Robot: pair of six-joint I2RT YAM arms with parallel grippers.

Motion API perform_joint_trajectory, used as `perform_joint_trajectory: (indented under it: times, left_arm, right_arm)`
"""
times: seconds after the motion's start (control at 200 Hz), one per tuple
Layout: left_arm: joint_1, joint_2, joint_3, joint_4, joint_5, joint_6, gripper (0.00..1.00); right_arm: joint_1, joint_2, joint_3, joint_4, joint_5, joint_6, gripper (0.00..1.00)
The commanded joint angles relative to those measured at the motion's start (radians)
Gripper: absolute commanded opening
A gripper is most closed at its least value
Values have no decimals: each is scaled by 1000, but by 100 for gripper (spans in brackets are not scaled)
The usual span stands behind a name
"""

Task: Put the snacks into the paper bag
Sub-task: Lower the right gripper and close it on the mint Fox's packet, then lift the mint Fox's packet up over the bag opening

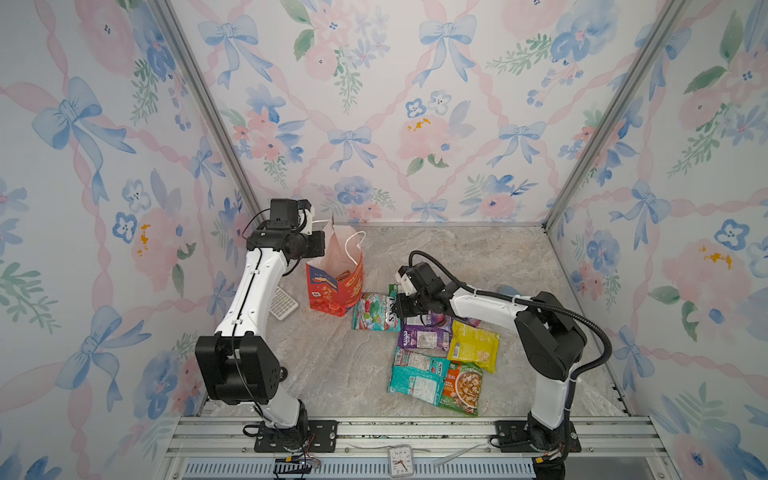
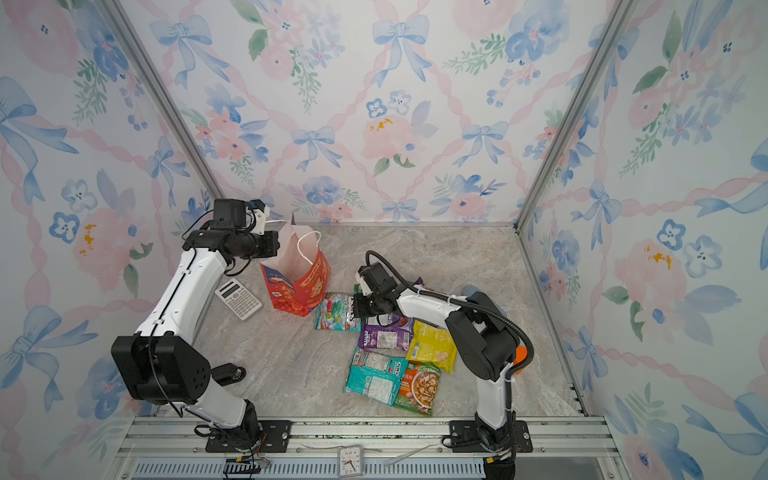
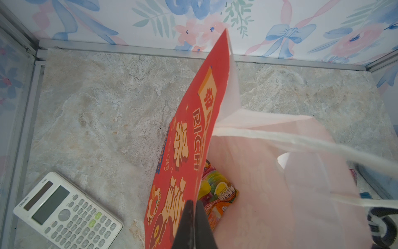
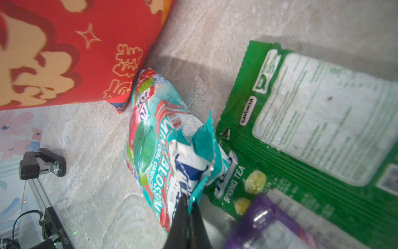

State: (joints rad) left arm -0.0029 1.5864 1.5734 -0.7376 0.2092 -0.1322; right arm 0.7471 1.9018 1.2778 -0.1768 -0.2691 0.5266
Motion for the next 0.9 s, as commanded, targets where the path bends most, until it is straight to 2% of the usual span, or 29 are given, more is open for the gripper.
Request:
perform_joint_trajectory:
  times: [0.0,0.47,0.895]
  left_arm:
    - [6,-11,-18,-23,20,3,0]
    - [7,-13,-15,-23,105,10,0]
    - [7,-11,-16,-23,139,17,0]
  right_arm:
    - [-2,-91,51,-45,17,-44,3]
    - [-39,-240,144,-189,71,-141,3]
    - [-93,-201,467,-337,124,-287,2]
